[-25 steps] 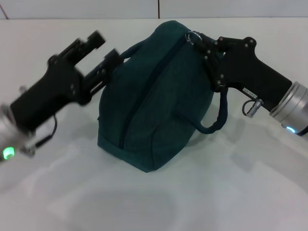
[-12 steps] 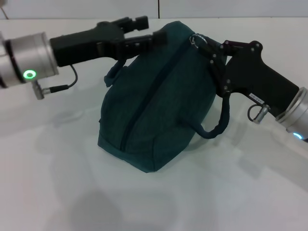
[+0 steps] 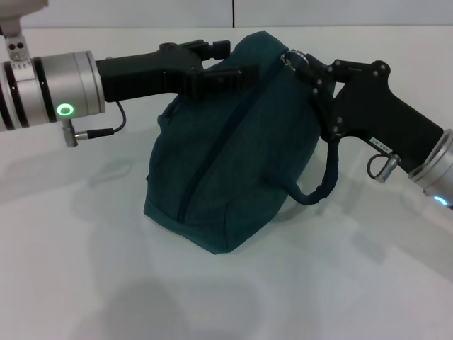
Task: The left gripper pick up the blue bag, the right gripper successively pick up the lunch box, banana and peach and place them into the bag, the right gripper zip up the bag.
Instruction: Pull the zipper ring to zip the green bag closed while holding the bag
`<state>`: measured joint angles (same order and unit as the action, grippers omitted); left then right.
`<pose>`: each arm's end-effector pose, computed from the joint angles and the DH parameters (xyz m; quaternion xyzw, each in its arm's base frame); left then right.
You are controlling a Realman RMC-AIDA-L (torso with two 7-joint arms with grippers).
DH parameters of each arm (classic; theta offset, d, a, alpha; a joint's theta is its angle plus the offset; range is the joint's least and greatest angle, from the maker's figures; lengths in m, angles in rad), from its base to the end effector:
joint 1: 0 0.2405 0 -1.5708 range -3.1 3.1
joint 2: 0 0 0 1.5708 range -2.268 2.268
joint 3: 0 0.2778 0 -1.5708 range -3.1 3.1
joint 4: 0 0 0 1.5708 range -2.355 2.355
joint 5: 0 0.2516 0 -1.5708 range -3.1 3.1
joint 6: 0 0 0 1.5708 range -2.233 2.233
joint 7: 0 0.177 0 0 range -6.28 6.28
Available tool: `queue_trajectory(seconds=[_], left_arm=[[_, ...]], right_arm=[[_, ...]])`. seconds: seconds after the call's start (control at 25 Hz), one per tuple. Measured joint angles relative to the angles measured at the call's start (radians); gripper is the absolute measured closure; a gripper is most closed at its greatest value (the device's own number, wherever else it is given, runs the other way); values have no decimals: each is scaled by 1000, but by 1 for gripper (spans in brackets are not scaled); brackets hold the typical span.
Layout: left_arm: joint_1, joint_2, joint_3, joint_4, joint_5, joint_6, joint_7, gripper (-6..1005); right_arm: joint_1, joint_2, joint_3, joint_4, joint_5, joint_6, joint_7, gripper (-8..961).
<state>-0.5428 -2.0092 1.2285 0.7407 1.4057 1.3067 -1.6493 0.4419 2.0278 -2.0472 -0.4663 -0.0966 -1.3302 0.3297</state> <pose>-0.2033 0.4326 -0.0391 -0.9028 -0.2543 -0.3270 0.1156 0.2128 0.3724 -0.0944 -0.8295 -0.0092 0.4430 0.3401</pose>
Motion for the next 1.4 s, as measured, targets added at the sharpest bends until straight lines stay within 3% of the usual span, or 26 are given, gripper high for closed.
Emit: queue_trajectory(seconds=[0.2,0.4,0.64,0.76,0.96,1.2,1.4], left_arm=[[4,-1,-1,1,-4,0,9,125],[4,-7,-2,0,-5,2,31,242],[19,-37,-9,2,-7,7,121,440],[29,-48,-26,5,-11,25,157,680],[38,-55,-62,-4,-23,48,199,900],[53,-66,-62,-5,-28,61,263,925],[55,-62,-59,-6,-14,99,273,945]], right_arm=[[0,0,1,1,0,0,-1,938],[0,0,1,2,0,0,-2,938],[0,0,1,7,0,0,-2,938],[-1,0,4,13,1,-7,-1,938],[-12,0,7,16,9,-45,-1,938],[-12,0,9,30,39,-52,15,938],[-7,-2,25,50,51,-55,64,938]])
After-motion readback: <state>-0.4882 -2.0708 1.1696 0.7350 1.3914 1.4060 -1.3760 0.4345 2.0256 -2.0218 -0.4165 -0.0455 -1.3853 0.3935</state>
